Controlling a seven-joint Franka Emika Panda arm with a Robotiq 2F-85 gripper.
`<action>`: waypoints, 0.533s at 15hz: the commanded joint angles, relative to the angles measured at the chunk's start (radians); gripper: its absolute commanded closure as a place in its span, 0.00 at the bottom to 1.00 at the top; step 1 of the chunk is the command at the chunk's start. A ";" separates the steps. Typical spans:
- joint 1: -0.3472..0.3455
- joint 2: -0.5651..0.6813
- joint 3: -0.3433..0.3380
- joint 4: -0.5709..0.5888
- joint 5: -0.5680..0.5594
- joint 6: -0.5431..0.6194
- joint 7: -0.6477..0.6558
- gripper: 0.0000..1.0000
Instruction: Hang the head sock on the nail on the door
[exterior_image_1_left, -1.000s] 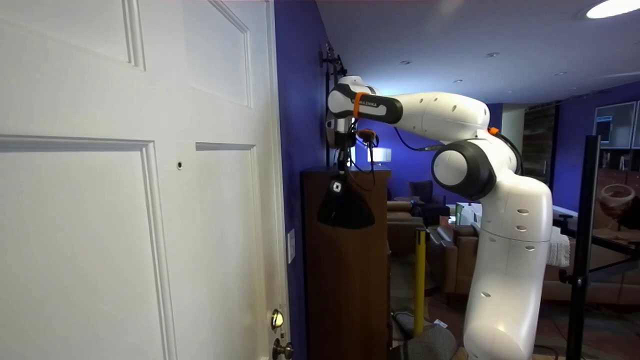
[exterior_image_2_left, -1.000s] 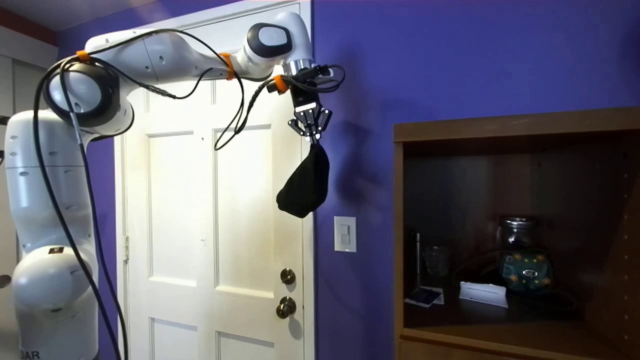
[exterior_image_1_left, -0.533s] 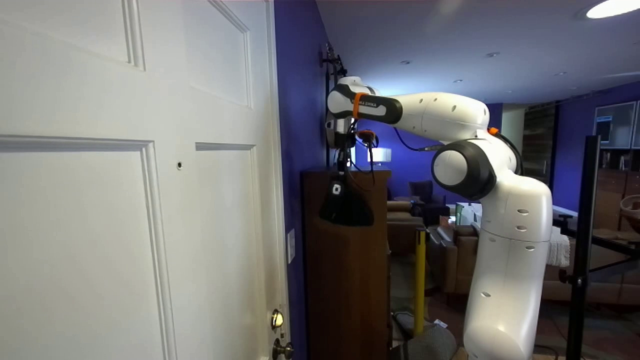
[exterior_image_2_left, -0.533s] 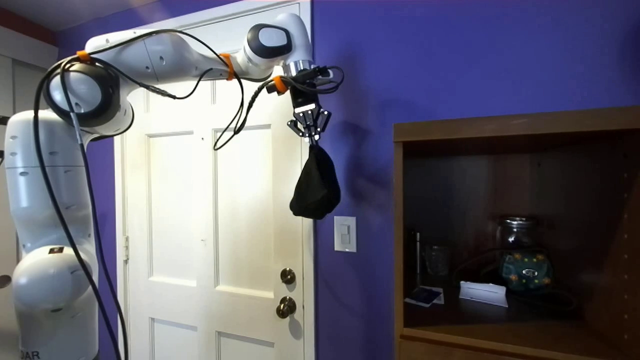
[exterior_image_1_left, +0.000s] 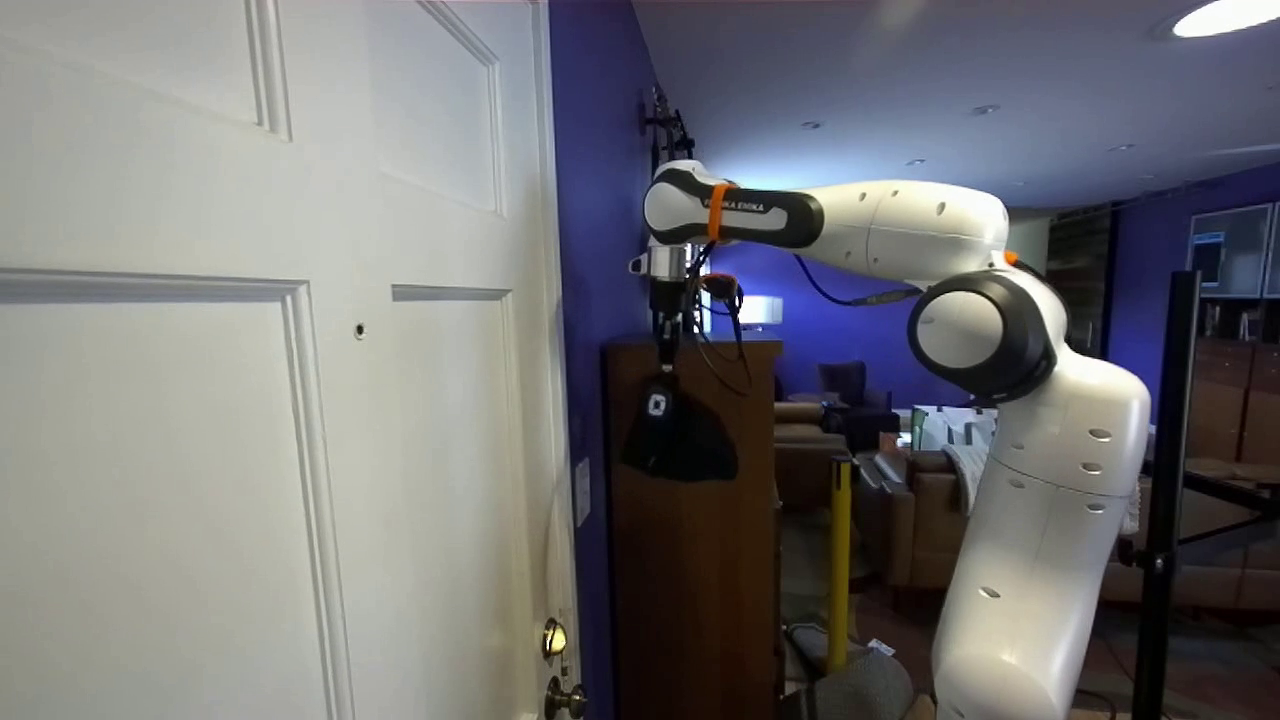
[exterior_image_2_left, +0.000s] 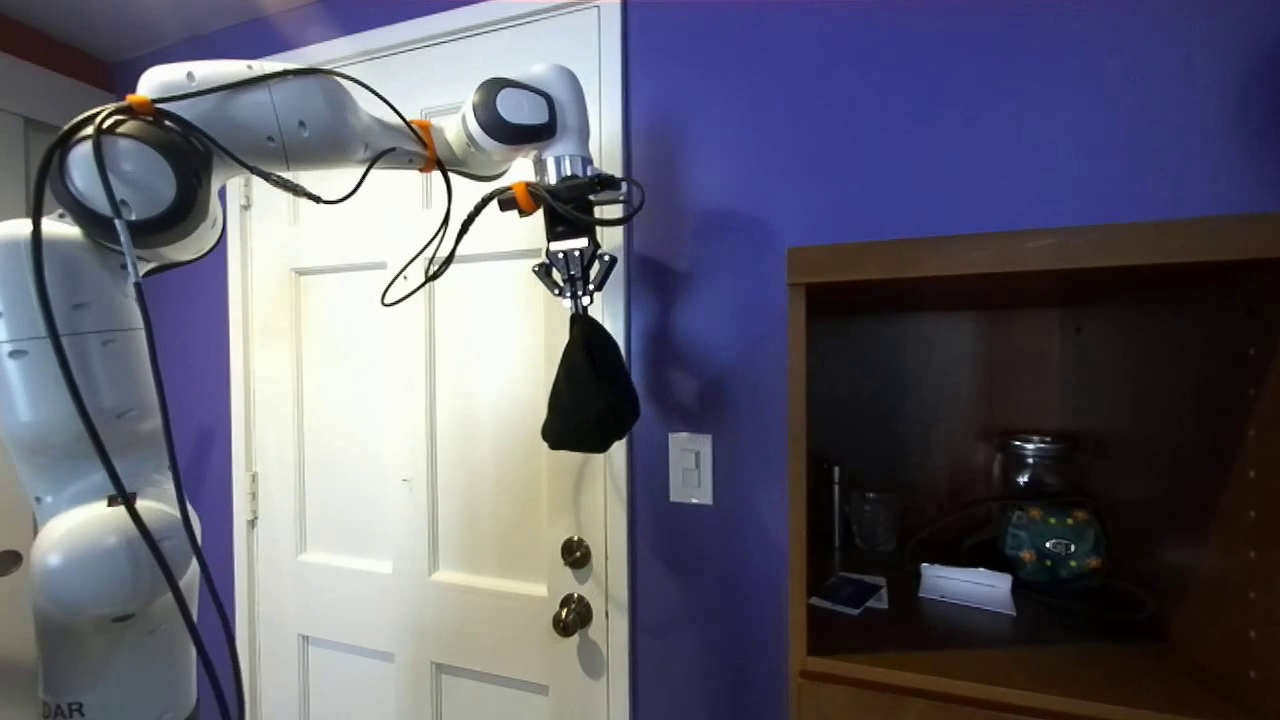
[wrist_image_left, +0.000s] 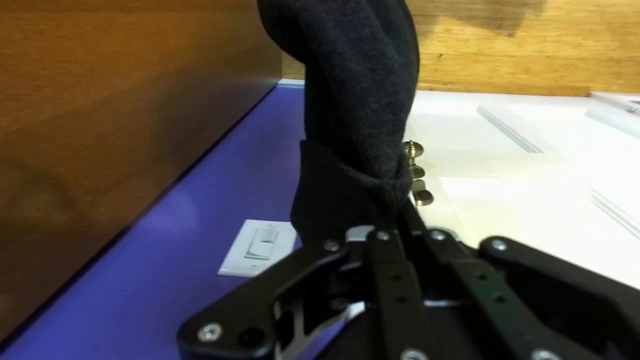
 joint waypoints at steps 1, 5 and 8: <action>0.060 -0.163 0.022 -0.210 0.054 0.040 0.065 0.98; 0.117 -0.228 0.031 -0.340 0.103 0.069 0.116 0.98; 0.140 -0.189 0.020 -0.302 0.074 0.036 0.087 0.93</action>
